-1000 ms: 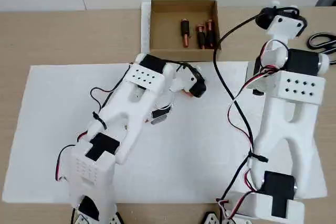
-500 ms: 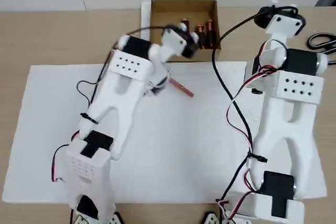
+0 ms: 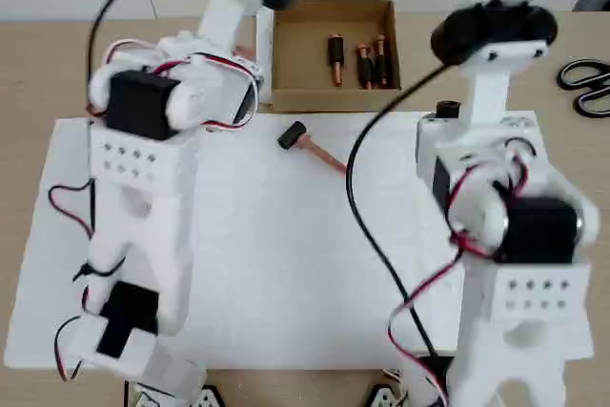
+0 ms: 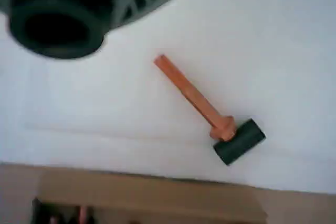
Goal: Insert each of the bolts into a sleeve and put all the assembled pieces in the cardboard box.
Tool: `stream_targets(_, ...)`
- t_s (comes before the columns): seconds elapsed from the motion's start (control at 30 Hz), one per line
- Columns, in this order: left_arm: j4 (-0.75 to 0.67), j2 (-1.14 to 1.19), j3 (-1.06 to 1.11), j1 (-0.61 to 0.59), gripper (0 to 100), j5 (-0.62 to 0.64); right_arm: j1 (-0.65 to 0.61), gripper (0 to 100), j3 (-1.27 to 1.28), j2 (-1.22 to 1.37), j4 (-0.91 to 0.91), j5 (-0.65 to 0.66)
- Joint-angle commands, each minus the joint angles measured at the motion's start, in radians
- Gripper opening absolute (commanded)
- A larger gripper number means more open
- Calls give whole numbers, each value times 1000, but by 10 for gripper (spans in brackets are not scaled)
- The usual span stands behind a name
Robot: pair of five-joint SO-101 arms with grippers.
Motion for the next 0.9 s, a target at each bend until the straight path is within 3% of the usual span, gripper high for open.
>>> stream_targets(0.0, 11, -107, -44, -2, 6, 126, -62, 4, 190, -168, -107, 6)
stream_targets(0.23, 11, -209, -42, 2, 6, 293, -108, 4, 491, -466, -259, 6)
stream_targets(0.6, 8, -224, -39, 31, 6, 367, -110, 4, 1013, -986, -547, 6)
stream_targets(0.73, -3, -224, 99, 60, 6, 384, -145, 4, 1203, -1156, -671, -2)
stream_targets(0.87, -104, -233, 225, 80, 6, 436, -226, 6, 1286, -1147, -708, -43)
